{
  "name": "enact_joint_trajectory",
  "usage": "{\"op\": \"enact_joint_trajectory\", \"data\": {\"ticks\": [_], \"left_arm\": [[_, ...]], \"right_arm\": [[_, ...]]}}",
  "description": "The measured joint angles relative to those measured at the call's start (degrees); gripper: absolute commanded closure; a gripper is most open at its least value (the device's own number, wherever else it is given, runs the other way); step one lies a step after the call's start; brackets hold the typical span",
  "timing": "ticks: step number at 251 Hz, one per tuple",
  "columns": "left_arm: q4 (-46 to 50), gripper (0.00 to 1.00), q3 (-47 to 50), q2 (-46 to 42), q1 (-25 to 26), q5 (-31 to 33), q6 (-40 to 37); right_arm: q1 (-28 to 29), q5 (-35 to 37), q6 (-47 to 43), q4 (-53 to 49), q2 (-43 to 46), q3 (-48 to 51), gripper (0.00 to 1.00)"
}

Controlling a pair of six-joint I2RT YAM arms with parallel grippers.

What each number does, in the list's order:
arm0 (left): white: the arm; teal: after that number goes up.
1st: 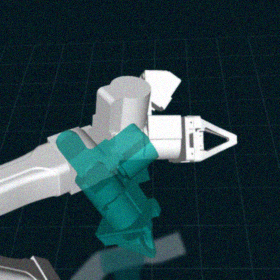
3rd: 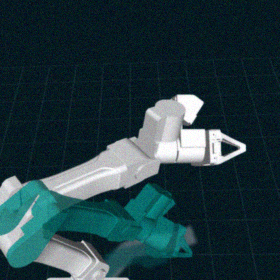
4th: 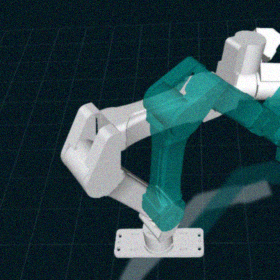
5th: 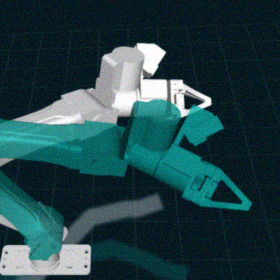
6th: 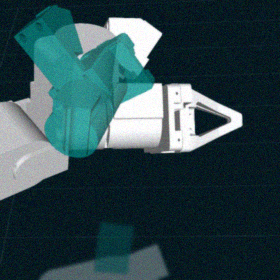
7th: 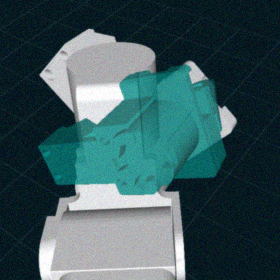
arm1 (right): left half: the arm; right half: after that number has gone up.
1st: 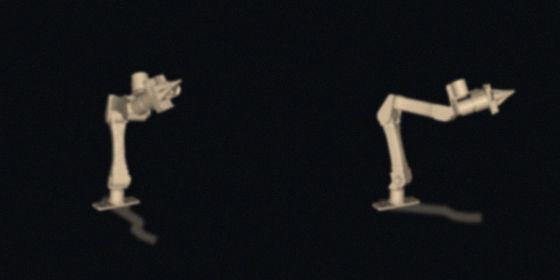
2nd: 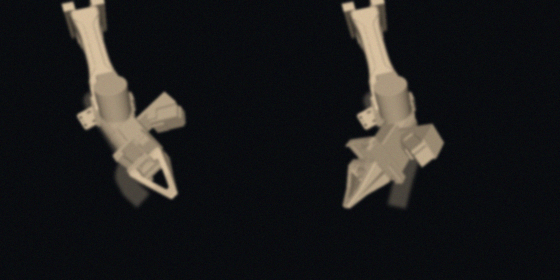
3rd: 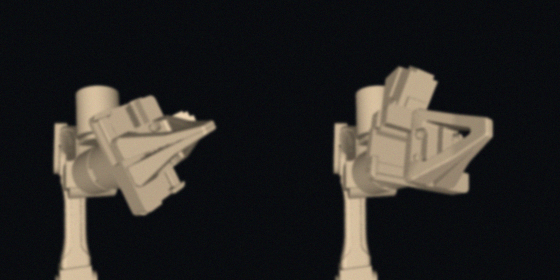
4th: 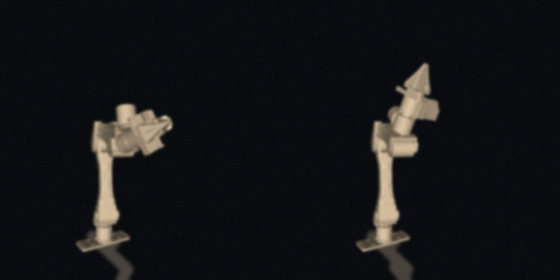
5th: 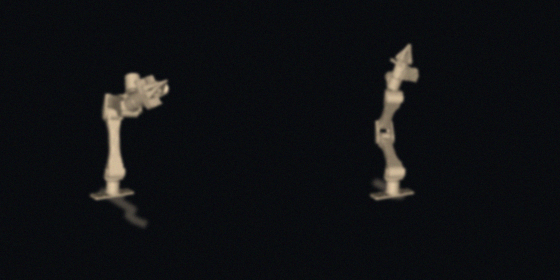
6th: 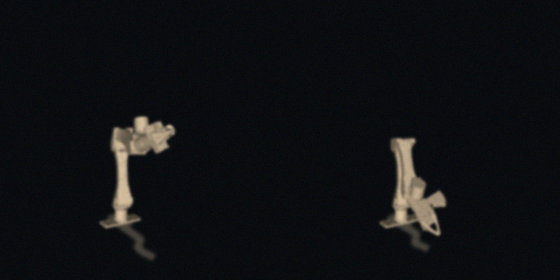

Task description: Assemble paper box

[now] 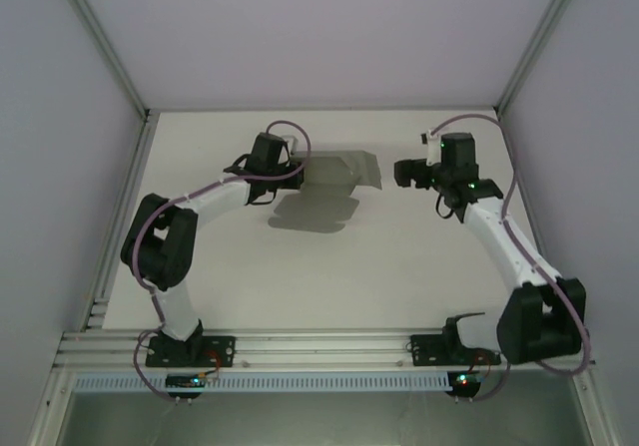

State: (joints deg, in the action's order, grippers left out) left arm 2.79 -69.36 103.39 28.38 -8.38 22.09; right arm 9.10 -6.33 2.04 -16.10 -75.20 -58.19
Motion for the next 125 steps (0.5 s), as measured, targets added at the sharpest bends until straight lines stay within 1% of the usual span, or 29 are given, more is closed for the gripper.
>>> {"op": "enact_joint_trajectory", "data": {"ticks": [21, 49, 64, 86, 108, 125], "left_arm": [[0.0, 1.0, 0.0, 0.0, 0.0, 0.0, 0.0], [0.0, 1.0, 0.2, 0.0, -0.1, 0.2, 0.0], [0.0, 1.0, 0.2, 0.0, -0.2, 0.2, 0.0], [0.0, 1.0, 0.2, 0.0, -0.3, 0.3, 0.0], [0.2, 1.0, 0.2, 0.0, -0.3, 0.4, 0.0], [0.2, 1.0, 0.2, 0.0, -0.3, 0.4, 0.0]], "right_arm": [[0.7, -5.9, -0.5, 0.5, -3.8, -0.5, 0.1], [3.7, -12.7, -2.1, 0.5, -7.6, -2.2, 0.19], [5.7, -15.4, -2.8, 0.5, -8.2, -2.9, 0.23], [8.2, -19.5, -3.7, 0.5, -8.2, -3.4, 0.25], [10.1, -22.7, -3.9, 0.9, -8.3, -3.4, 0.32], [11.4, -23.7, -4.2, 1.0, -8.8, -3.7, 0.4]]}}
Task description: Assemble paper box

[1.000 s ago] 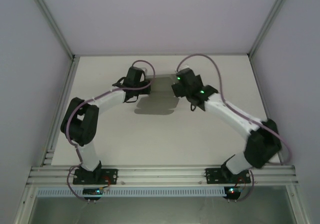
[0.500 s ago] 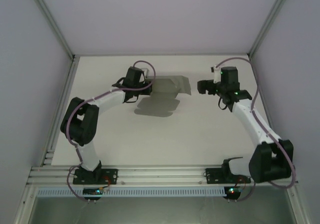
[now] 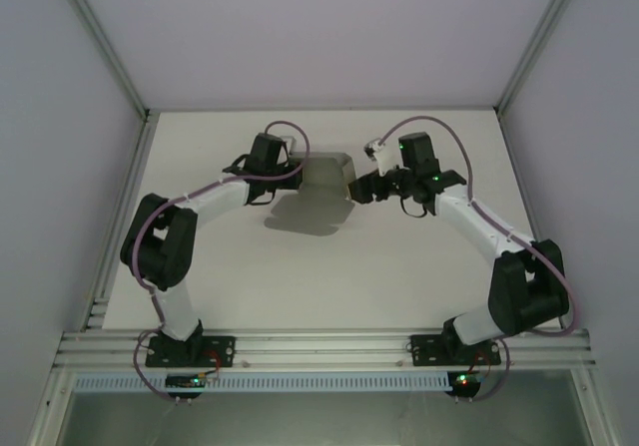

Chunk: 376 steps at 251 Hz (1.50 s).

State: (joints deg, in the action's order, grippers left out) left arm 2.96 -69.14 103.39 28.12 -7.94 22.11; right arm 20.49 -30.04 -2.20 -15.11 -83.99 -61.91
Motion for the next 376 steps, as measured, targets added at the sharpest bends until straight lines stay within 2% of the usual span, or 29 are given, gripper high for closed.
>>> {"op": "enact_joint_trajectory", "data": {"ticks": [17, 32, 56, 76, 89, 99, 116, 160, 190, 211, 232, 261, 292, 321, 376], "left_arm": [[0.0, 1.0, 0.0, 0.0, 0.0, 0.0, 0.0], [0.0, 1.0, 0.0, 0.0, 0.0, 0.0, 0.0], [0.0, 1.0, 0.0, 0.0, 0.0, 0.7, 0.0], [0.0, 1.0, 0.0, 0.0, 0.0, 1.4, 0.0], [0.0, 1.0, 0.0, 0.0, 0.0, 1.8, 0.0], [0.1, 1.0, 0.0, 0.0, 0.0, 2.2, 0.0], [0.3, 1.0, 0.0, 0.0, 0.0, 2.8, 0.0], [0.3, 1.0, 0.0, 0.0, 0.0, 3.8, 0.0], [0.3, 1.0, 0.0, 0.0, 0.1, 4.2, 0.0], [0.3, 1.0, 0.0, 0.0, 0.2, 4.7, 0.0], [0.4, 1.0, 0.0, 0.0, 0.3, 5.2, 0.0], [0.5, 1.0, 0.0, 0.5, 0.4, 6.0, 0.0], [0.9, 1.0, -0.7, 3.6, 0.4, 6.1, 0.7], [2.2, 1.0, -2.1, 6.4, 0.6, 5.7, 1.0], [3.8, 1.0, -4.2, 8.2, 1.7, 5.8, 0.9]], "right_arm": [[1.0, -0.4, -0.1, 0.2, -1.5, -1.2, 0.42], [1.7, -0.7, 0.0, 0.5, -3.3, -2.6, 0.49], [2.3, -0.9, 0.3, 0.6, -6.0, -4.4, 0.5], [2.6, -1.4, 0.7, 1.2, -7.8, -5.5, 0.55], [3.1, -1.2, 1.3, 1.7, -8.4, -5.7, 0.54], [3.6, -0.3, 1.8, 2.1, -8.7, -5.9, 0.49], [5.1, 4.5, 2.8, 2.1, -9.0, -6.0, 0.51], [11.1, 27.0, 5.6, 2.7, -11.3, -7.9, 0.5], [12.1, 33.2, 6.7, 5.0, -13.3, -8.0, 0.51], [11.3, 33.5, 7.2, 7.4, -14.9, -8.0, 0.49], [10.6, 32.8, 7.6, 9.7, -16.4, -8.0, 0.58], [9.7, 31.0, 8.0, 12.9, -18.4, -8.1, 0.63], [8.2, 28.5, 9.0, 15.2, -21.2, -7.9, 0.76], [7.3, 27.6, 9.5, 17.5, -23.1, -5.7, 0.8], [7.8, 33.9, 10.7, 19.4, -23.8, -4.0, 0.9]]}}
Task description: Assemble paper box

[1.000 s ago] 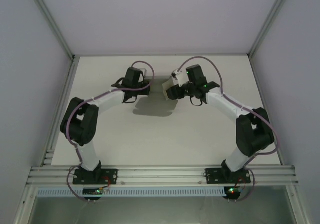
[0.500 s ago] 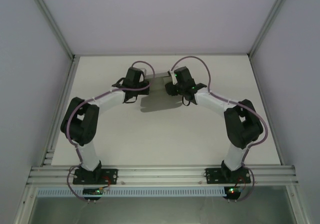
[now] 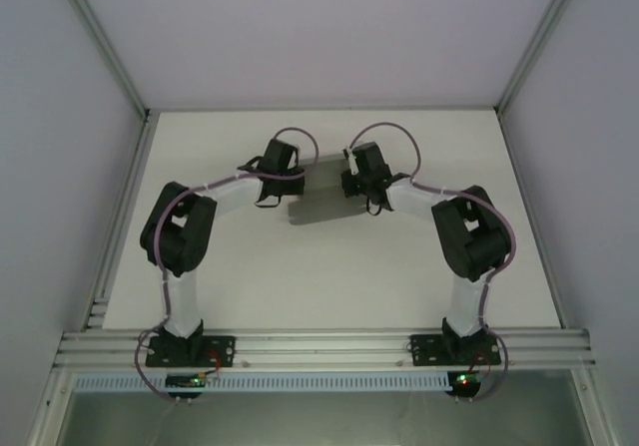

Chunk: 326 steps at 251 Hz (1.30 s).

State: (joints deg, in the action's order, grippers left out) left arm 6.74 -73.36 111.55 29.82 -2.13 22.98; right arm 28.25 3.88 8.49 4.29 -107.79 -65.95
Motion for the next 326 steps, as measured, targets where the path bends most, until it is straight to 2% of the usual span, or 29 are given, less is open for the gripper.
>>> {"op": "enact_joint_trajectory", "data": {"ticks": [54, 96, 140, 160, 180, 224, 262, 280, 302, 326], "left_arm": [[0.9, 1.0, -0.7, 0.2, 1.6, 0.3, 0.0], [1.2, 1.0, -1.0, 0.3, 1.8, 0.2, 0.1], [1.3, 1.0, -1.3, 0.3, 2.8, 0.1, 0.2], [1.9, 1.0, -1.5, 0.3, 3.1, -0.1, 0.2], [2.3, 1.0, -1.6, 0.3, 3.2, -0.6, -0.1], [2.3, 1.0, -1.6, 0.3, 3.7, -1.1, -0.9], [2.1, 1.0, -2.1, 0.3, 3.7, -1.3, -0.9], [2.2, 1.0, -2.1, 0.3, 3.7, -1.2, -0.9], [2.4, 1.0, -2.1, 0.3, 3.6, -0.9, -0.7], [2.8, 1.0, -2.1, 0.3, 3.4, -0.1, -0.4]], "right_arm": [[4.1, 16.8, 4.9, -5.2, -2.4, -3.5, 0.93], [5.8, 24.3, 9.7, -10.0, -4.4, -6.9, 0.92], [6.0, 28.5, 13.5, -13.9, -6.3, -9.4, 0.8], [5.8, 28.1, 13.6, -12.2, -6.2, -8.1, 0.75], [4.3, 24.2, 12.9, -7.8, -5.4, -4.5, 0.7], [-0.8, 11.6, 11.0, 1.1, -1.2, 2.7, 0.71], [-1.5, 9.7, 8.4, 2.8, -0.2, 3.6, 0.7], [-1.4, 10.0, 7.5, 2.8, -0.2, 3.6, 0.61], [-1.3, 11.0, 6.0, 2.7, -0.2, 3.6, 0.55], [-0.7, 11.3, 3.9, 1.8, 0.8, 3.6, 0.39]]}}
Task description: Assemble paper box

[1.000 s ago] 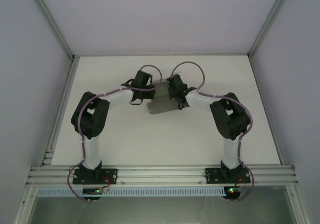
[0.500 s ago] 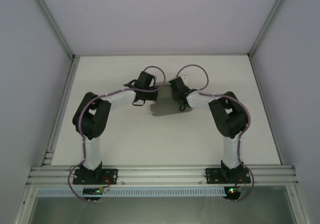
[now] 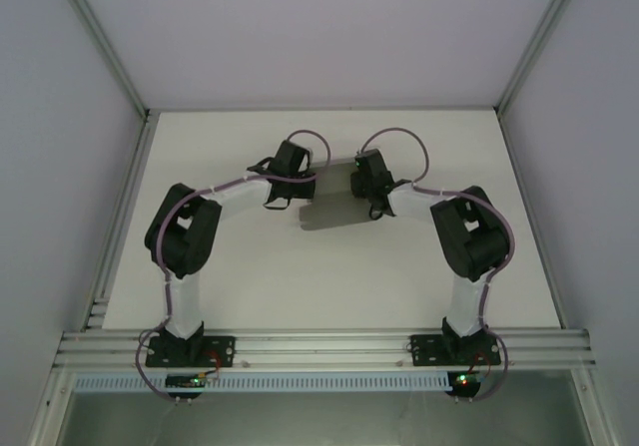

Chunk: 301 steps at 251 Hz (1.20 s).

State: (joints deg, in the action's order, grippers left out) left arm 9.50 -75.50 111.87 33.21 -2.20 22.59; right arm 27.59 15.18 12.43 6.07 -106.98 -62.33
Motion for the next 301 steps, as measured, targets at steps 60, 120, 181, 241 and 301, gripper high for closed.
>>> {"op": "enact_joint_trajectory", "data": {"ticks": [60, 120, 181, 241, 301], "left_arm": [[0.6, 1.0, -0.7, 0.0, 0.0, -1.3, -0.3], [1.0, 1.0, -0.7, 0.0, 0.2, -1.9, -0.5], [1.4, 1.0, -1.0, 0.0, 0.2, -2.3, -0.4], [2.8, 1.0, -2.1, 0.0, 0.3, -1.2, 2.6], [6.9, 1.0, -6.9, 1.7, 0.7, 2.1, 5.9]], "right_arm": [[1.1, -6.4, -3.2, -1.4, 8.4, 1.0, 0.35], [0.4, -9.5, -4.2, -4.2, 11.4, 2.5, 0.4], [0.5, -3.4, -2.3, -7.6, 9.4, 2.2, 0.61], [3.8, 8.8, 5.1, -12.8, -0.2, -8.5, 0.86], [6.0, 17.2, 11.6, -19.8, -1.8, -12.8, 0.93]]}}
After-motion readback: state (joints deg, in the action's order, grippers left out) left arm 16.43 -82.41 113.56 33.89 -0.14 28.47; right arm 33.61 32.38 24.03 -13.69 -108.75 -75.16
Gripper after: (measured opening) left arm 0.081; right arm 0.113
